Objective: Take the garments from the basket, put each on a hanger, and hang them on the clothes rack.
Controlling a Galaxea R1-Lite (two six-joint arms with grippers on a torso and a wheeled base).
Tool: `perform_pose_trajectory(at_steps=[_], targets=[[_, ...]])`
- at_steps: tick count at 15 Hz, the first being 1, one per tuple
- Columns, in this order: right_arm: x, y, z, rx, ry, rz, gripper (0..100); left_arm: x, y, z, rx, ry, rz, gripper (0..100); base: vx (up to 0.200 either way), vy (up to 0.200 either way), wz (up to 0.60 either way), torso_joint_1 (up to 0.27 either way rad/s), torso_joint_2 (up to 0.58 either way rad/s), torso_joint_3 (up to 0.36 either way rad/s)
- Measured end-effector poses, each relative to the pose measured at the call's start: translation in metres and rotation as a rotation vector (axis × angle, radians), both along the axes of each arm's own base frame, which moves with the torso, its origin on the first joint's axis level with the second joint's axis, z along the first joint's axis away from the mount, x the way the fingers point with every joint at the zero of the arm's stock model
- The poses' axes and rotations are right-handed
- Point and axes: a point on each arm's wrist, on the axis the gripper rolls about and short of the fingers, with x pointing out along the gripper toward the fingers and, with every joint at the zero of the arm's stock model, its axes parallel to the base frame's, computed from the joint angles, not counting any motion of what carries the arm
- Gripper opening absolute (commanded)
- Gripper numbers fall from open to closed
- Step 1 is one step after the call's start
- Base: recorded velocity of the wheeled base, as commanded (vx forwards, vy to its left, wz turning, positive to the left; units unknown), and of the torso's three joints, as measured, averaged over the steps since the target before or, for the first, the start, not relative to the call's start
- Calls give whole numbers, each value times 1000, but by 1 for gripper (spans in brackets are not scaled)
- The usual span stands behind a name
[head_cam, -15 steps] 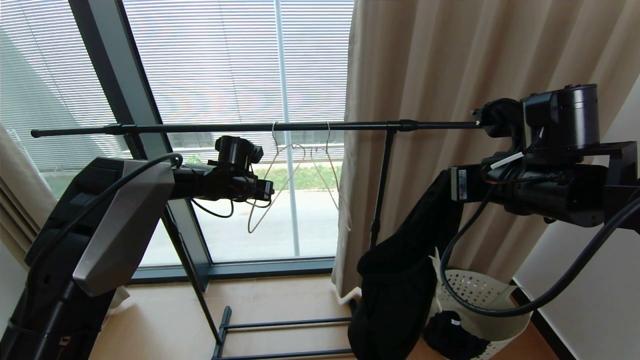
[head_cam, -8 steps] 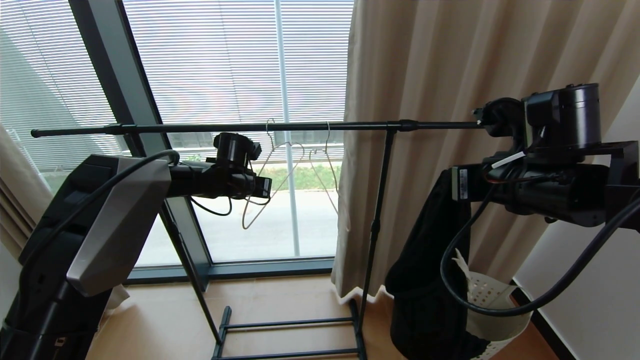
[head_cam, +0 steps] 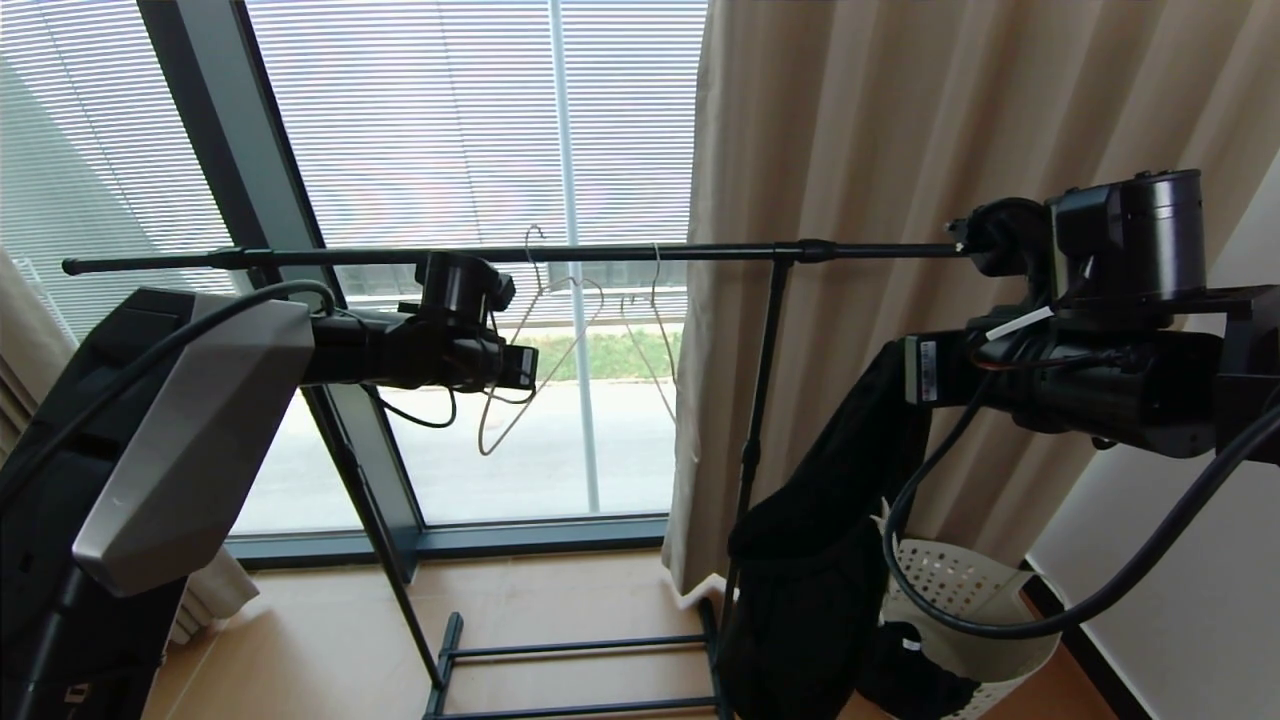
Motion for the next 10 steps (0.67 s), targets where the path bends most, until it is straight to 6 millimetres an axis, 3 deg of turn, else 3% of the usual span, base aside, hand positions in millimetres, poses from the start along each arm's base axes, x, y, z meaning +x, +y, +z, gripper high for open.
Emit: perform_pose_trajectory(at_steps=[10], targets=[[0, 0, 1, 5, -15, -2, 0, -62, 6, 16, 0, -10, -30, 0, 0, 0, 0, 0, 0, 0]])
